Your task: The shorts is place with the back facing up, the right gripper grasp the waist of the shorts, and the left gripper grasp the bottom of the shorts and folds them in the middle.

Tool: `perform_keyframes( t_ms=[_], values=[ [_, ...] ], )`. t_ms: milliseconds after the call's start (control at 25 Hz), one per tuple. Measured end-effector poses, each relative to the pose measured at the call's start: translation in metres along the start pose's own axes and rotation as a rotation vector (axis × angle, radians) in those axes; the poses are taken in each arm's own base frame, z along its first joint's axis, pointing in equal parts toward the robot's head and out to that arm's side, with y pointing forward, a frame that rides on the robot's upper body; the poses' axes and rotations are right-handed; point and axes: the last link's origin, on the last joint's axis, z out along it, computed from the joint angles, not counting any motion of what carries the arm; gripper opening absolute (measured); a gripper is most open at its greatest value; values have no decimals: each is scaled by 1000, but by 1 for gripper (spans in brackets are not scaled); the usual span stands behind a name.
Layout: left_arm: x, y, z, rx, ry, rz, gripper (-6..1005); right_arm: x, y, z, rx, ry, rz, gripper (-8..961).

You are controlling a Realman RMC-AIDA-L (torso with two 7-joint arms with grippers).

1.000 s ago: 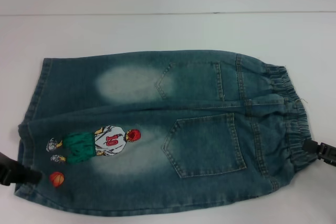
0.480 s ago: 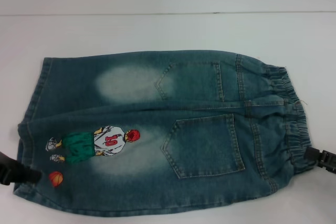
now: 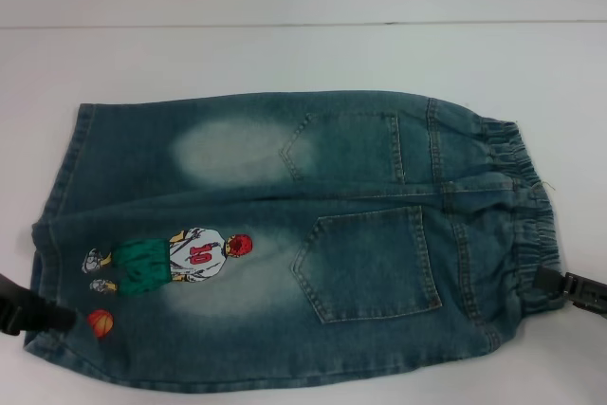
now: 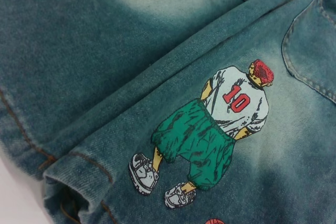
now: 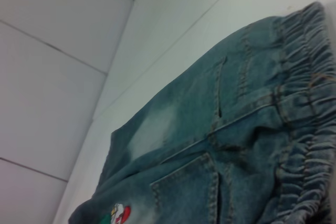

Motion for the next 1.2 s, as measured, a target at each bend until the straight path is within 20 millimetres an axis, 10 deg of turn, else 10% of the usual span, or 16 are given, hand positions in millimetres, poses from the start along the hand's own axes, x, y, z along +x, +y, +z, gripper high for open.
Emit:
perform_keyframes(
  t_ms=[1200],
  values=[
    [2, 0, 5, -4, 5, -1, 91, -5, 2, 0, -6, 19, -3, 764]
  ],
)
